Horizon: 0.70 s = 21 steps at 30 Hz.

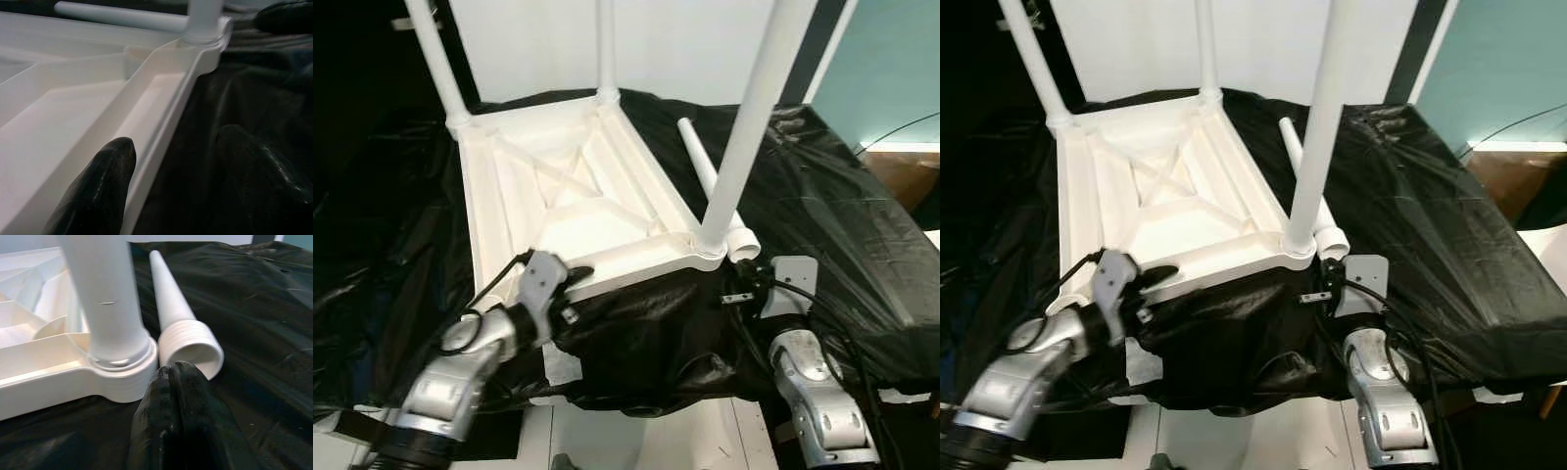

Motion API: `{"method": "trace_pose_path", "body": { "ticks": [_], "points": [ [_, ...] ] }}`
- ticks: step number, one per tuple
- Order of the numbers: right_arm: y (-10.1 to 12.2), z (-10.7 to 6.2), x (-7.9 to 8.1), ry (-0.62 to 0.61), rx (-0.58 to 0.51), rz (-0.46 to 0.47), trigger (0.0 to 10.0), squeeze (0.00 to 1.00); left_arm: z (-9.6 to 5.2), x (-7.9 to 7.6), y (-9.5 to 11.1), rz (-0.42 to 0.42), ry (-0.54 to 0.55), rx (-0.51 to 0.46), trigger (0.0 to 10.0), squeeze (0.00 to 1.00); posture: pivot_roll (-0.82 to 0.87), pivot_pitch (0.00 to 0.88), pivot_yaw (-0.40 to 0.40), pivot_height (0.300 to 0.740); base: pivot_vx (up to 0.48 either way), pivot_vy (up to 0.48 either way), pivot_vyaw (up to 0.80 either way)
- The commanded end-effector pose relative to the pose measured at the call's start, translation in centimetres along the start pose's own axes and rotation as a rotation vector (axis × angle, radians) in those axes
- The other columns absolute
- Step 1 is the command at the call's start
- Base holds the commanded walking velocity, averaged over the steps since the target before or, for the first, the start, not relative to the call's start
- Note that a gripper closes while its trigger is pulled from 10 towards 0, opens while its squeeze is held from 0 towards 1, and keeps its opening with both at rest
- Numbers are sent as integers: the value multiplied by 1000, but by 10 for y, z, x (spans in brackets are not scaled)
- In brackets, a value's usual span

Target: Building children table

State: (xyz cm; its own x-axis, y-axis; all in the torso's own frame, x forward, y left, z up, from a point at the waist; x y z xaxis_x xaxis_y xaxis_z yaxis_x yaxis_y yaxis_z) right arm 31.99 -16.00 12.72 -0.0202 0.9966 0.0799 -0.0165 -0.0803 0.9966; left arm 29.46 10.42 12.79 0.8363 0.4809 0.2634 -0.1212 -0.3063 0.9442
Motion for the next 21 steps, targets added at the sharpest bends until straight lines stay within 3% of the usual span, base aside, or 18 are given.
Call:
{"method": "trace_pose_path", "body": {
  "ticks": [1,10,13,14,16,21],
  "points": [
    [-2,2,0,-7,2,6,10000,0,1,-8,-2,8,-92,21,10000,0,-24,31,-8,740,0,0,0],
    [1,6,3,-14,-12,24,10000,0,6,17,-15,43,-15,94,10000,0,-31,28,-3,740,0,0,0],
    [3,8,3,-14,-16,27,10000,0,4,25,-44,76,0,269,10000,0,-30,33,-7,740,0,0,0],
    [3,8,3,-14,-16,27,10000,0,4,25,-44,76,0,269,10000,0,-30,33,-7,740,0,0,0],
    [4,9,3,-15,-19,29,10000,0,-3,26,-62,75,-10,375,10000,0,-30,33,-7,740,0,0,0],
    [7,11,3,-17,-27,31,10000,0,-12,22,-81,35,-34,482,10000,0,-30,35,-10,740,0,0,0]
  ]
}}
Point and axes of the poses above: a point about 5 cm out from each wrist's last joint towards the gripper, its own z axis pointing out of the wrist towards the gripper, its own y axis along the axis of the wrist's last joint, x = y × z, the point moved 6 cm from there along z, pointing out of the wrist towards the gripper, and after that the axes turned 9 degrees about z, right-handed, at the moved point
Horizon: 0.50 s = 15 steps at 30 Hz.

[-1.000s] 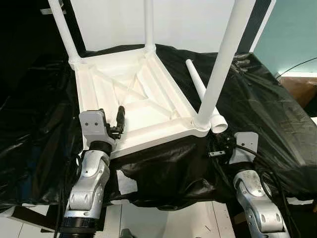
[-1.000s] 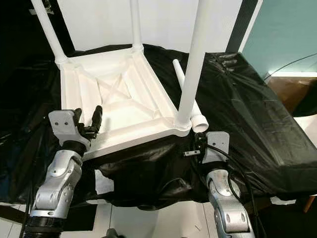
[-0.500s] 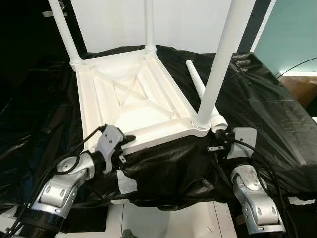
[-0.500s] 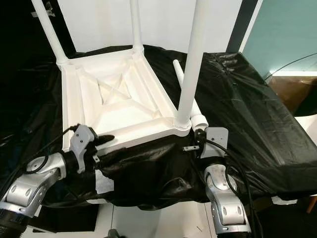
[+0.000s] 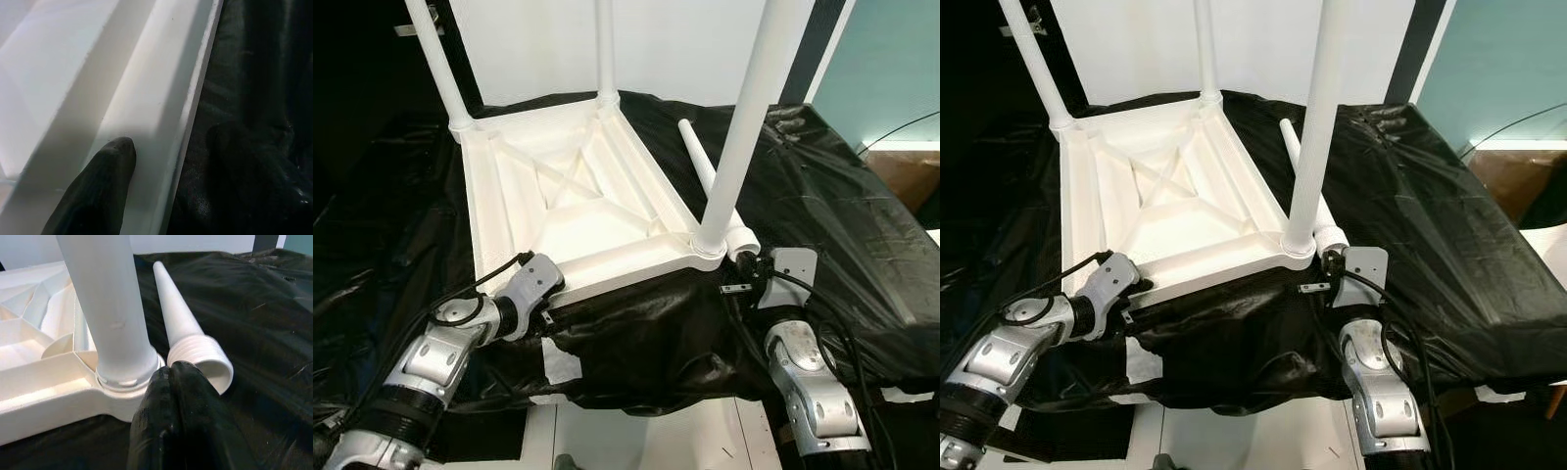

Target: Building children table

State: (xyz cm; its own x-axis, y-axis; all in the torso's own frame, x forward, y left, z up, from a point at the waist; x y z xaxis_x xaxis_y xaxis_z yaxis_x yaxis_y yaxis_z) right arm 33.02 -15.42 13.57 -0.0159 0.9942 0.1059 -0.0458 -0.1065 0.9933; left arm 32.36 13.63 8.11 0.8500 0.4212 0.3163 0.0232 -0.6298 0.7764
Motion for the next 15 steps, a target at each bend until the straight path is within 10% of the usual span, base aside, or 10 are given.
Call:
{"method": "trace_pose_path", "body": {
  "ticks": [1,5,6,7,15],
  "points": [
    [0,1,-4,-13,1,6,10000,0,-1,-9,-28,-52,-20,113,10000,0,-30,35,-10,740,0,0,0],
    [0,2,-4,-15,-1,7,10000,0,0,-15,-29,-54,-55,120,9255,0,-30,36,-10,740,0,0,0],
    [1,3,-5,-17,-4,8,10000,0,0,-25,-26,-60,-104,102,1020,0,-31,36,-10,740,0,0,0],
    [2,4,-5,-20,-7,9,10000,0,1,-36,-18,-63,-166,60,0,0,-33,37,-10,740,0,0,0],
    [5,7,-7,-21,-10,11,10000,0,3,-50,2,-74,-246,-31,0,0,-33,37,-10,740,0,0,0]
  ]
}}
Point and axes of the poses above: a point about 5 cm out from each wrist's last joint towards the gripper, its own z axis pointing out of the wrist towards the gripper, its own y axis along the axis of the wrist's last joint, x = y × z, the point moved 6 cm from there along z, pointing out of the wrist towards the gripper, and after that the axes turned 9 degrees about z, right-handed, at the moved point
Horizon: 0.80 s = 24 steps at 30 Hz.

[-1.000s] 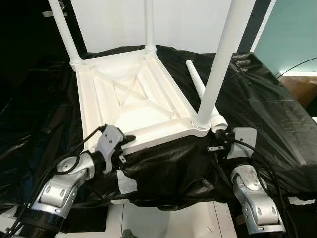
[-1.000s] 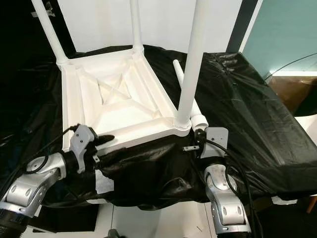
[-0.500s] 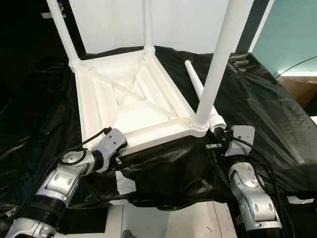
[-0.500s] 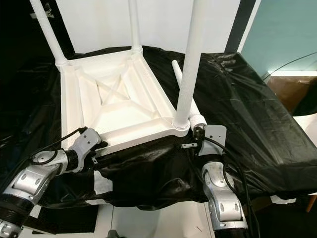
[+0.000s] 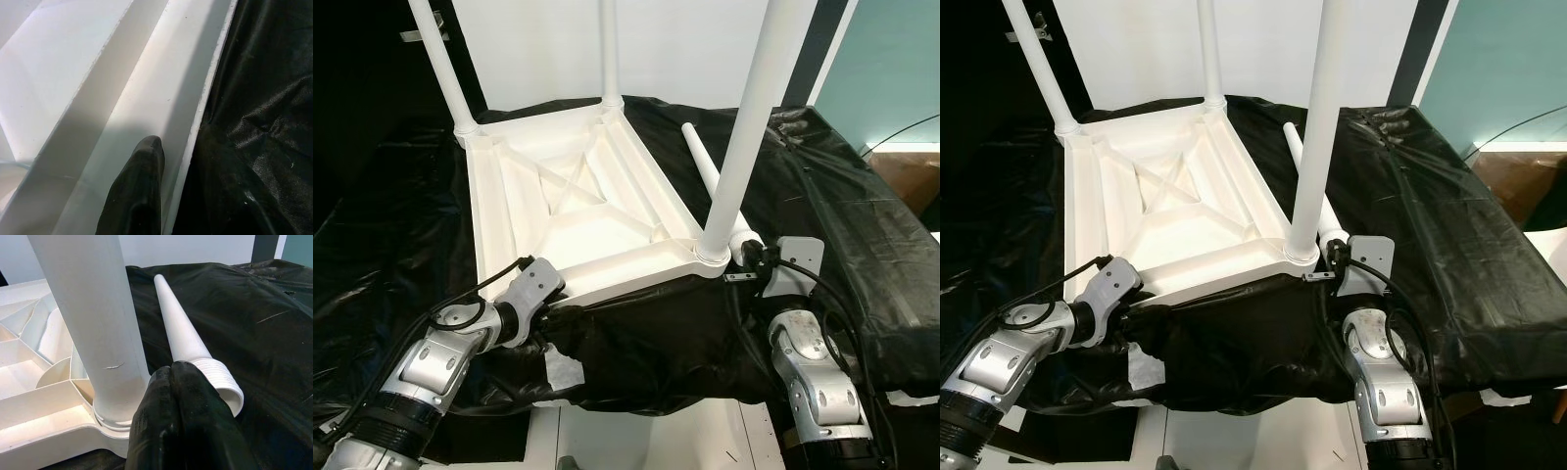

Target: Building children table

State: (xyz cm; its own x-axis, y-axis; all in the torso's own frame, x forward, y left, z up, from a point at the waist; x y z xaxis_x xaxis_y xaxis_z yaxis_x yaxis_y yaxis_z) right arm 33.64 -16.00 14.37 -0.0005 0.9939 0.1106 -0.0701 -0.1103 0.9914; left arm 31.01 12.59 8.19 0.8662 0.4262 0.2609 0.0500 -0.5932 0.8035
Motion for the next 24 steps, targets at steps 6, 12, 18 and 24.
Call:
{"method": "trace_pose_path", "body": {
  "ticks": [6,12,18,24],
  "points": [
    [-10,2,-1,-2,43,6,10000,0,24,-32,19,-90,-154,-66,1176,0,-38,40,-3,740,0,0,0],
    [-19,1,3,30,93,-7,10000,0,46,-33,28,-166,-61,-53,10000,0,-43,48,-3,740,0,0,0],
    [-25,9,-3,94,157,-20,10000,0,43,-33,14,-159,-42,-3,10000,0,-41,51,0,740,0,0,0],
    [-31,19,-6,219,269,-88,10000,0,42,-28,8,-163,-13,33,10000,0,-28,50,-7,740,0,0,0]
  ]
}}
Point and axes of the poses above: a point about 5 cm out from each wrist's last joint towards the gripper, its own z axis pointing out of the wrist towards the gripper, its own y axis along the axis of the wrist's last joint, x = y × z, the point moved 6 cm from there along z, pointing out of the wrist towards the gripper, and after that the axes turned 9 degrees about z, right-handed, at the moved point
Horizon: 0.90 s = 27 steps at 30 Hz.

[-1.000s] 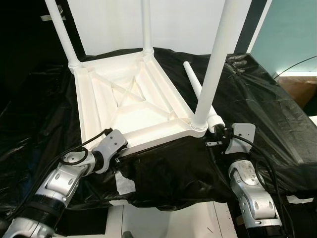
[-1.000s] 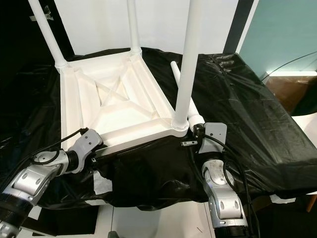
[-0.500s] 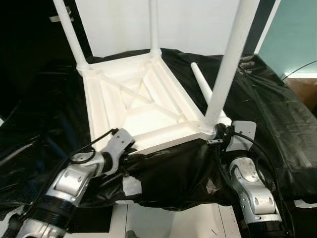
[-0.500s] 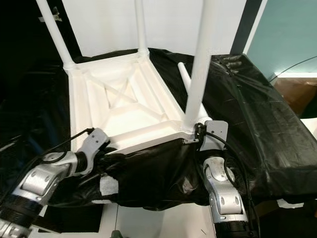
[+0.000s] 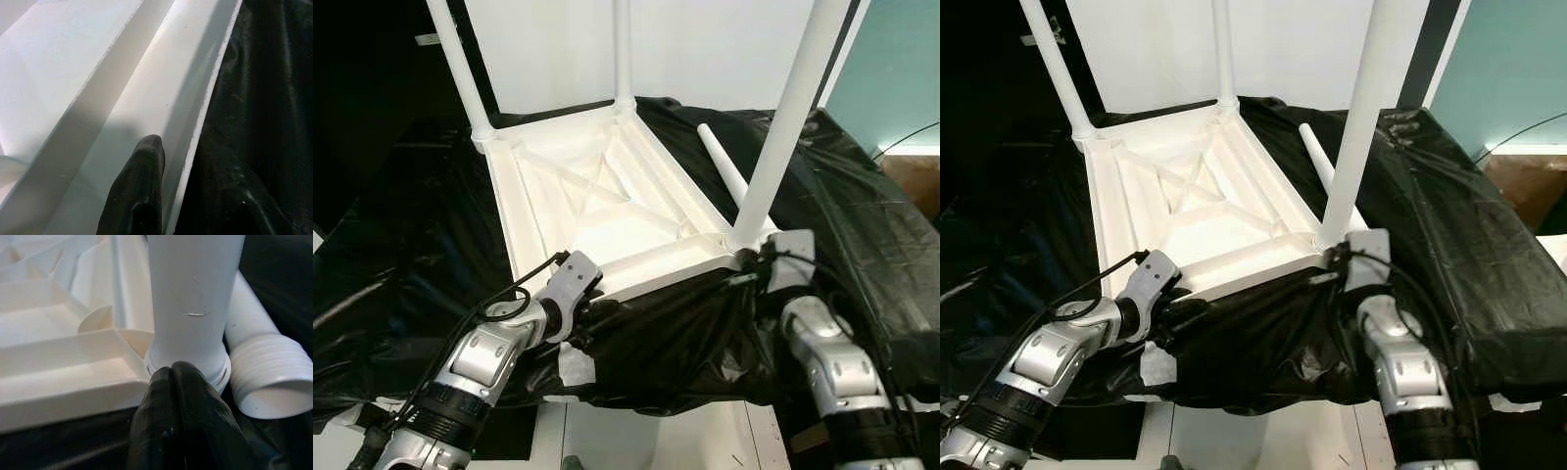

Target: Building children table

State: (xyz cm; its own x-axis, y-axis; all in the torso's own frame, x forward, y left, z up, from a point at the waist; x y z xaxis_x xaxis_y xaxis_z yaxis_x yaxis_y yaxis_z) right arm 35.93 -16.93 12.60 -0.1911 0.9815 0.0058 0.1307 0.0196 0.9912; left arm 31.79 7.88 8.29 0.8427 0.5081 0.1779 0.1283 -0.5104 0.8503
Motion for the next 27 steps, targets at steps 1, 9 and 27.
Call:
{"method": "trace_pose_path", "body": {
  "ticks": [1,9,27],
  "points": [
    [-14,2,7,54,69,6,10000,0,5,-13,-23,-49,-30,78,10000,0,-28,50,-7,740,0,0,0],
    [-31,3,12,132,180,-40,10000,0,4,-17,-24,-70,-7,88,10000,0,-11,61,-17,740,0,0,0],
    [-25,25,-33,137,234,-189,10000,0,-2,-30,-28,-78,-53,113,10000,0,10,72,-17,740,0,0,0]
  ]
}}
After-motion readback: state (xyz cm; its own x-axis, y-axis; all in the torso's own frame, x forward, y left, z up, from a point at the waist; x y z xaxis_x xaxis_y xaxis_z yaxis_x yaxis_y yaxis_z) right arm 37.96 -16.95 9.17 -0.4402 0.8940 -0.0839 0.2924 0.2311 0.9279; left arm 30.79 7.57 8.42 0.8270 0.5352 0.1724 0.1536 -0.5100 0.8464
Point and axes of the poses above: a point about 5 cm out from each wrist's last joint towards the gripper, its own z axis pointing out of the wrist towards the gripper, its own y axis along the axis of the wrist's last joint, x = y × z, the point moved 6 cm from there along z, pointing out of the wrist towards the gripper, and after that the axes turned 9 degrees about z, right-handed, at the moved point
